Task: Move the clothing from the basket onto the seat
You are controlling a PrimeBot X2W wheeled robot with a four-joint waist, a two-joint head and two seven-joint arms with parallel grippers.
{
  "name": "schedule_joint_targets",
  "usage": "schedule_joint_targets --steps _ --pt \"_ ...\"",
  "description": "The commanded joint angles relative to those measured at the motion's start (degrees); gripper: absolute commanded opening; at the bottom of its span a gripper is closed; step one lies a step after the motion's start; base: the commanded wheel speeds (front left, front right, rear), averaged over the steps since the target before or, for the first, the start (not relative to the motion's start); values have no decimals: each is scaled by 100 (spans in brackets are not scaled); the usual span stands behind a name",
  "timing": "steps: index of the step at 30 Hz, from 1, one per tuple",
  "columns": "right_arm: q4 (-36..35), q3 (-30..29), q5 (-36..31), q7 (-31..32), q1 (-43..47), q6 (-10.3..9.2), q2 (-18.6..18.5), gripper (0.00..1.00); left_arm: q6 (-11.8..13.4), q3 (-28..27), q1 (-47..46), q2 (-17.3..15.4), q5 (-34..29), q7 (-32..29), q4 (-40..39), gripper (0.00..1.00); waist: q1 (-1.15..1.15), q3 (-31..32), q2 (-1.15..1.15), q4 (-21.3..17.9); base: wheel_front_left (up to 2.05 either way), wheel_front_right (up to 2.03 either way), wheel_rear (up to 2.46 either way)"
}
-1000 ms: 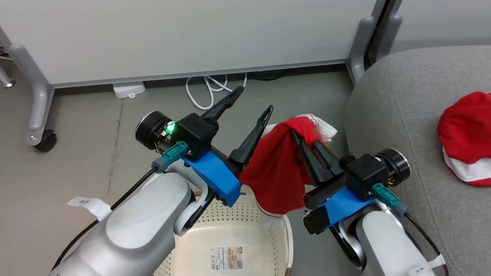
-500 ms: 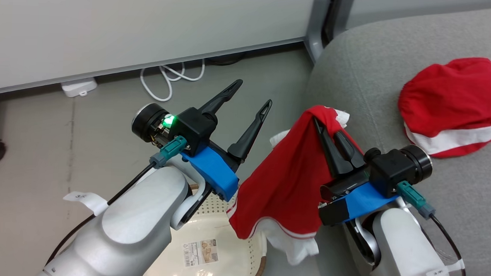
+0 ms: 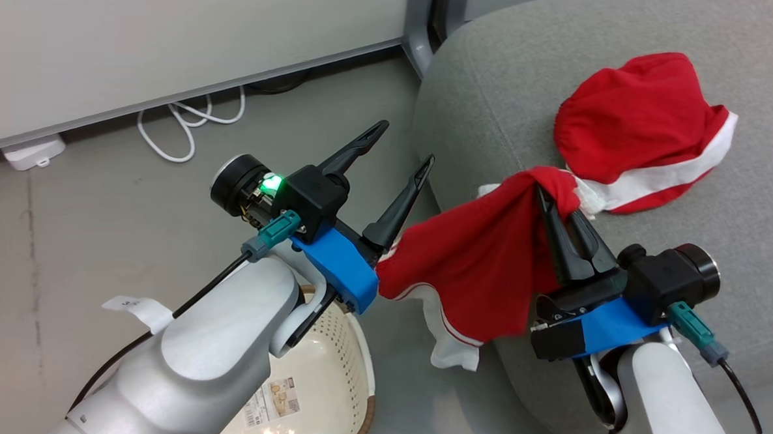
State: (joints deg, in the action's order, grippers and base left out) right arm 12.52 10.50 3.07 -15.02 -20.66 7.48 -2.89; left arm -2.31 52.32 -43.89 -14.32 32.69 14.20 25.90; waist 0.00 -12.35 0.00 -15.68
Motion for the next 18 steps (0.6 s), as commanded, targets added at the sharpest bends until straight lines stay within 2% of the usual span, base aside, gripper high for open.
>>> schedule_joint_targets --steps 1,11,18 --pt "-70 -50 -10 -24 82 2 3 0 12 -1 -85 -40 -44 -21 -20 100 0 -59 0 -121 0 0 0" --pt "-267 -263 62 -24 334 3 3 0 4 108 -144 -55 -64 -82 -78 100 0 -191 0 -518 0 0 0" --pt "-425 -352 159 -24 410 2 2 0 11 140 -172 -75 -55 -86 -113 100 0 -243 0 -585 0 0 0"
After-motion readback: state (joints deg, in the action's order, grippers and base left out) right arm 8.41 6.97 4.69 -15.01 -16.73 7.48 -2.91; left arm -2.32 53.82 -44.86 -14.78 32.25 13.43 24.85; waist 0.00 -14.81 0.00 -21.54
